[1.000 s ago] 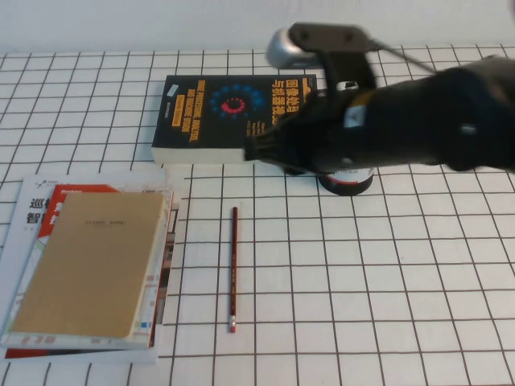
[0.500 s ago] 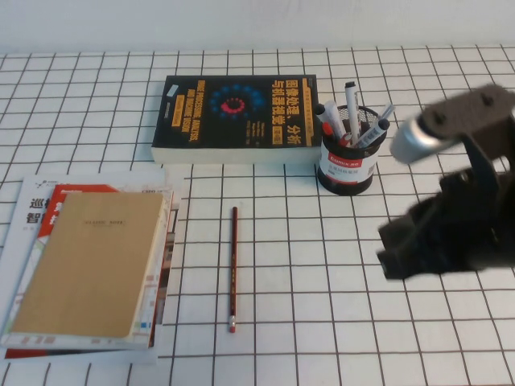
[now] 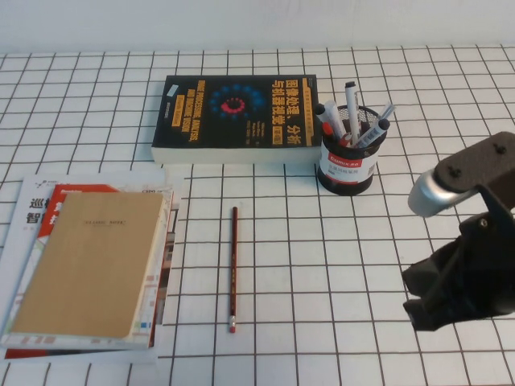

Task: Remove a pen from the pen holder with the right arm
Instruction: 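Take a marker out of the pen holder and lay it on the table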

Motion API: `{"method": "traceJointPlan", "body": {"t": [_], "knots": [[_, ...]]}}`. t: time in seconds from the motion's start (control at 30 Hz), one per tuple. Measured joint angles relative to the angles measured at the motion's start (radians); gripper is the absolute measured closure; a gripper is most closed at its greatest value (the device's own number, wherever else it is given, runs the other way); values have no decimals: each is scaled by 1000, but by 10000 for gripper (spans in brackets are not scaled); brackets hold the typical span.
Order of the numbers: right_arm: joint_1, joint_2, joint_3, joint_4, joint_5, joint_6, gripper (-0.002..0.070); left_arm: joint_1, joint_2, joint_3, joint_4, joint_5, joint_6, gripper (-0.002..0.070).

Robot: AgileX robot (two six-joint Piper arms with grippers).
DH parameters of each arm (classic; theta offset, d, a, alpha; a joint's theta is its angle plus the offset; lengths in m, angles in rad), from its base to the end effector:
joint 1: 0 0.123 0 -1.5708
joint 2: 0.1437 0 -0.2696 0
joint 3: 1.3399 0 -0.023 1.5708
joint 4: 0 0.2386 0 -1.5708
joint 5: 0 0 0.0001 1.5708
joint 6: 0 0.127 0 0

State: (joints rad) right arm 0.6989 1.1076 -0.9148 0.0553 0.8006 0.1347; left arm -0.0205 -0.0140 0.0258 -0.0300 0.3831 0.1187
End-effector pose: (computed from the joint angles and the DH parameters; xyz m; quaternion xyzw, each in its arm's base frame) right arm 0.1753 0.1539 0.2768 -0.2518 0.9108 0.1549 0.2880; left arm 0.0898 -0.0033 0.1602 0.0482 0.8056 0.0162 0.5902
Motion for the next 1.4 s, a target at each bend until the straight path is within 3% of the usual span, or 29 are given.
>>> {"method": "traceJointPlan", "body": {"t": [0.13, 0.33, 0.77, 1.13, 1.4], "knots": [[0, -18, 62, -34, -71, 0, 692, 0, 0, 0, 0, 0, 0, 679], [-59, -161, 273, -132, -359, -1, 692, 0, 0, 0, 0, 0, 0, 679], [-445, -679, 888, -186, -898, -3, 692, 0, 0, 0, 0, 0, 0, 679], [-521, -1082, 938, -186, -663, -3, 692, 0, 0, 0, 0, 0, 0, 679], [-521, -1115, 940, -167, -519, -3, 692, 0, 0, 0, 0, 0, 0, 679]]}}
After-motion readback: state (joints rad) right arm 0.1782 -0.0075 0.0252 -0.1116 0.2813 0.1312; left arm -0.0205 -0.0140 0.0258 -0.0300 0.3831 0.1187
